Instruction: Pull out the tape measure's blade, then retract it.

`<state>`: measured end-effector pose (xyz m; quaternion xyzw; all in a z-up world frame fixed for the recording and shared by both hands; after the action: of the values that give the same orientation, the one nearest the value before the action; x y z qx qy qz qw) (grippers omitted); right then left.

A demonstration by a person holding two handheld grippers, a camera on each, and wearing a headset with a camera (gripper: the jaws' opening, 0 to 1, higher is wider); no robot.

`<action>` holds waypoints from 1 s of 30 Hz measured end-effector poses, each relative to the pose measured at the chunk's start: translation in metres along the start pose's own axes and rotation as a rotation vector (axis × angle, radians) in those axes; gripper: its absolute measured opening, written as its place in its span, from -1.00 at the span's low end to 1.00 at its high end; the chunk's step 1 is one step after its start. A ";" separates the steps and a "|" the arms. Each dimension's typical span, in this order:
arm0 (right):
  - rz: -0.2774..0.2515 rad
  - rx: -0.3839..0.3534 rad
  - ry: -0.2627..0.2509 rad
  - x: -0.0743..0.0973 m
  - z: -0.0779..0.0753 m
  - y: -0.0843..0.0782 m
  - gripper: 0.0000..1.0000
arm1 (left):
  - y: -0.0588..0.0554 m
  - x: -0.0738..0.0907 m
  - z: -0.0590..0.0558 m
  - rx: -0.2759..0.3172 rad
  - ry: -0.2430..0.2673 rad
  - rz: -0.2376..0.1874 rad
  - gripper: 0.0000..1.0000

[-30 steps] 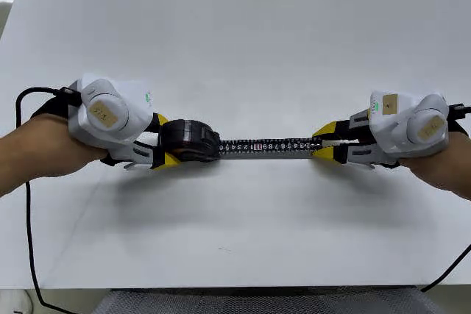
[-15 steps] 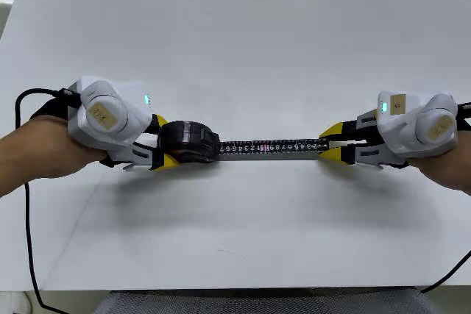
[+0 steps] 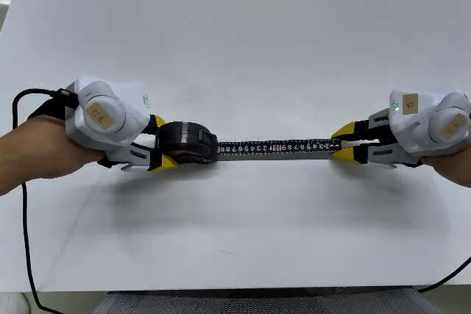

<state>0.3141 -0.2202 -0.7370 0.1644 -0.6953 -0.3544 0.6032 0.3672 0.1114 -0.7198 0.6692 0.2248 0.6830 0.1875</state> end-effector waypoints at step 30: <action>0.078 0.002 -0.009 0.024 -0.006 -0.025 -0.83 | -0.001 0.000 0.002 -0.004 0.000 0.000 -0.46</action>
<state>0.3098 -0.2554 -0.7368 0.1363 -0.7043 -0.3304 0.6134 0.3689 0.1122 -0.7198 0.6688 0.2235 0.6834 0.1890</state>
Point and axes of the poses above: the centre of the closed fingertips' face, and the gripper's own axes: x roughly backward along the fingers, z roughly to its left, y roughly out of its top, the point moved 8 cm from there along x, roughly backward along the fingers, and after that the axes turned 2 degrees about -z, right-handed, at the moved point
